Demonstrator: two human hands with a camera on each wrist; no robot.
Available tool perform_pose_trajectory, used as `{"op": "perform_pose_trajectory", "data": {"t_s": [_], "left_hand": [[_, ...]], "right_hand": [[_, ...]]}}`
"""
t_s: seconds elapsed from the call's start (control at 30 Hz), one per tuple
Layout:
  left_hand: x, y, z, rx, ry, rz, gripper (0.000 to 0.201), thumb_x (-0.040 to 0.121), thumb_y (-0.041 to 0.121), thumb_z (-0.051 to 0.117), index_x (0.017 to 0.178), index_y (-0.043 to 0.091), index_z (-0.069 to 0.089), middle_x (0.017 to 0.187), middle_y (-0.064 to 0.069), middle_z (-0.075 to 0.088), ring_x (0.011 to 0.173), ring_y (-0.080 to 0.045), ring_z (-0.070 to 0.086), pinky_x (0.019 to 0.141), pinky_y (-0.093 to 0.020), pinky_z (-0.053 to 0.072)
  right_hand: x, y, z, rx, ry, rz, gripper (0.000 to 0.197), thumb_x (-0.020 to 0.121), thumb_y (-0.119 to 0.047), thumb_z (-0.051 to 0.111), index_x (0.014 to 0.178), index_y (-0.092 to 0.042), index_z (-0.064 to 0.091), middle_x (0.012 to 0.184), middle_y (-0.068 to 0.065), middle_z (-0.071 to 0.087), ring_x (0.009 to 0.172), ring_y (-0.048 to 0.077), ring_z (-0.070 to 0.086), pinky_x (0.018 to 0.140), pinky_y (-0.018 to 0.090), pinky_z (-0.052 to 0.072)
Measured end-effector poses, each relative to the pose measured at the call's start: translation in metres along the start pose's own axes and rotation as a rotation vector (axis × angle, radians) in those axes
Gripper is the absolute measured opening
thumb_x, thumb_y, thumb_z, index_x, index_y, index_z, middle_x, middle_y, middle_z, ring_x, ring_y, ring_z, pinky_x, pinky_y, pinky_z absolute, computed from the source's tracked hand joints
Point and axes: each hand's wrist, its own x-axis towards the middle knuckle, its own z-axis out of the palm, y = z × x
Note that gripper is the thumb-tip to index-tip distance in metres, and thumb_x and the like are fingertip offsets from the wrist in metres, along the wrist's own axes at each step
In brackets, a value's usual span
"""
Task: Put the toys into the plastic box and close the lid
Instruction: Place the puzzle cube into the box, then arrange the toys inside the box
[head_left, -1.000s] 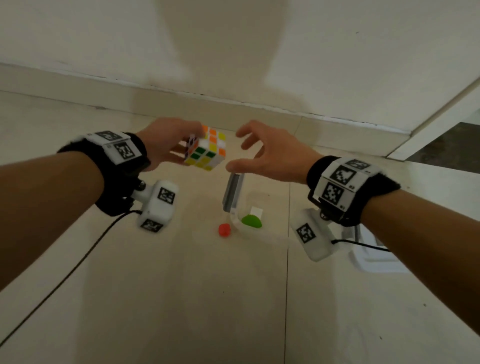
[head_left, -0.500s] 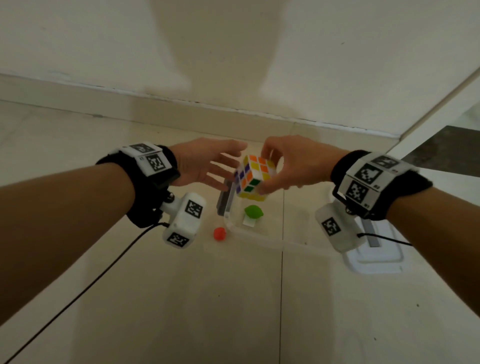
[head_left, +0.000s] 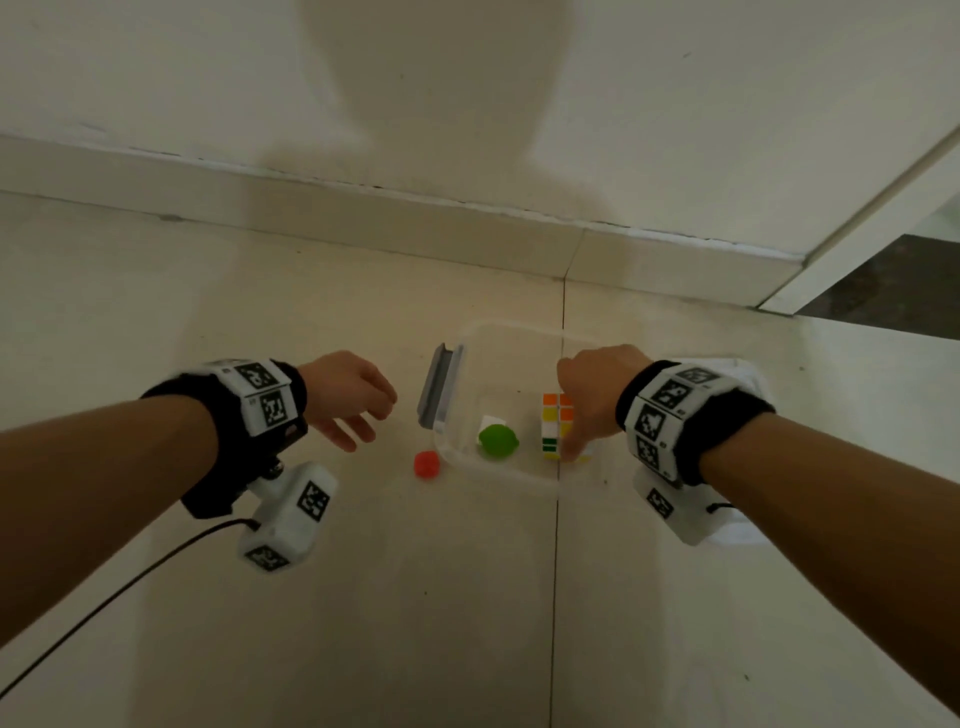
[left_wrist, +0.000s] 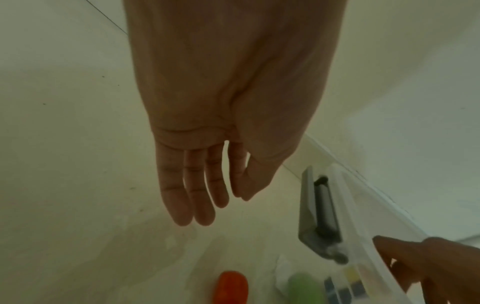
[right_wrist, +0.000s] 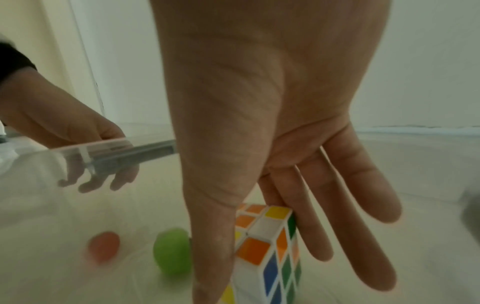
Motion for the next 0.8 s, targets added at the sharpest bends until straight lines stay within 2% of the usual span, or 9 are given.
{"op": "perform_pose_trajectory", "data": {"t_s": [0.1, 0.17, 0.23, 0.33, 0.43, 0.53, 0.6, 0.7, 0.8], "left_hand": [[0.004, -0.003, 0.009, 0.011, -0.042, 0.000, 0.024, 0.091, 0.009, 0.062, 0.115, 0.006, 0.064, 0.099, -0.008, 0.067, 0.084, -0.028, 0.069, 0.080, -0.046, 0.060], [0.007, -0.005, 0.018, 0.032, -0.062, -0.001, 0.019, 0.089, 0.008, 0.066, 0.108, 0.008, 0.065, 0.099, -0.011, 0.067, 0.083, -0.028, 0.069, 0.080, -0.048, 0.060], [0.009, -0.007, 0.027, 0.060, -0.081, 0.001, 0.014, 0.084, 0.010, 0.072, 0.097, 0.011, 0.065, 0.101, -0.013, 0.069, 0.082, -0.027, 0.069, 0.077, -0.047, 0.061], [0.012, -0.010, 0.040, 0.113, -0.092, 0.016, 0.034, 0.072, 0.020, 0.084, 0.101, 0.014, 0.067, 0.103, -0.013, 0.072, 0.081, -0.024, 0.071, 0.068, -0.040, 0.063], [0.015, -0.014, 0.054, 0.133, -0.042, 0.050, 0.047, 0.070, 0.024, 0.086, 0.110, 0.013, 0.066, 0.097, -0.011, 0.072, 0.077, -0.022, 0.071, 0.059, -0.033, 0.062], [0.019, -0.021, 0.068, 0.170, 0.043, 0.081, 0.037, 0.071, 0.023, 0.085, 0.098, 0.011, 0.062, 0.083, -0.006, 0.067, 0.070, -0.023, 0.069, 0.056, -0.032, 0.061], [0.019, -0.025, 0.077, 0.261, 0.106, 0.121, 0.024, 0.073, 0.024, 0.081, 0.083, 0.015, 0.061, 0.078, -0.006, 0.065, 0.070, -0.026, 0.068, 0.063, -0.035, 0.062], [0.015, -0.024, 0.083, 0.358, 0.132, 0.177, 0.013, 0.078, 0.019, 0.070, 0.071, 0.016, 0.059, 0.082, -0.010, 0.067, 0.078, -0.031, 0.070, 0.069, -0.034, 0.059], [0.013, -0.018, 0.063, 0.316, 0.014, 0.093, 0.008, 0.077, 0.010, 0.074, 0.073, 0.011, 0.068, 0.073, -0.009, 0.068, 0.064, -0.026, 0.068, 0.069, -0.036, 0.062]], "right_hand": [[0.004, -0.002, 0.006, 0.014, 0.021, -0.001, 0.083, 0.064, -0.065, 0.080, 0.123, -0.014, 0.052, 0.094, 0.001, 0.054, 0.087, 0.023, 0.058, 0.072, 0.033, 0.047], [0.005, -0.001, 0.007, 0.015, 0.009, 0.002, 0.088, 0.062, -0.066, 0.081, 0.126, -0.014, 0.050, 0.100, 0.003, 0.058, 0.093, 0.024, 0.061, 0.072, 0.033, 0.046], [0.003, 0.000, 0.003, 0.004, -0.027, 0.004, 0.090, 0.060, -0.069, 0.080, 0.125, -0.014, 0.051, 0.101, 0.003, 0.058, 0.088, 0.023, 0.057, 0.073, 0.033, 0.046], [-0.002, 0.004, -0.010, -0.002, -0.070, 0.020, 0.078, 0.063, -0.069, 0.079, 0.113, -0.013, 0.061, 0.102, 0.003, 0.065, 0.084, 0.021, 0.058, 0.078, 0.034, 0.054], [-0.006, 0.008, -0.026, 0.028, -0.010, 0.053, 0.059, 0.070, -0.063, 0.077, 0.097, -0.013, 0.060, 0.090, 0.001, 0.063, 0.082, 0.021, 0.059, 0.078, 0.035, 0.055], [-0.011, 0.010, -0.041, 0.051, 0.097, 0.076, 0.049, 0.081, -0.059, 0.070, 0.073, -0.013, 0.057, 0.067, -0.002, 0.058, 0.064, 0.016, 0.056, 0.072, 0.033, 0.053], [-0.014, 0.008, -0.048, 0.101, 0.142, 0.065, 0.050, 0.087, -0.056, 0.066, 0.062, -0.015, 0.051, 0.058, -0.003, 0.055, 0.057, 0.013, 0.052, 0.072, 0.032, 0.051], [-0.018, 0.000, -0.055, 0.154, 0.197, 0.025, 0.051, 0.091, -0.054, 0.062, 0.059, -0.017, 0.046, 0.058, -0.004, 0.052, 0.054, 0.012, 0.048, 0.068, 0.032, 0.049], [-0.017, -0.004, -0.056, 0.234, 0.247, -0.011, 0.049, 0.094, -0.050, 0.057, 0.060, -0.015, 0.054, 0.057, -0.003, 0.061, 0.052, 0.011, 0.058, 0.064, 0.028, 0.053]]}}
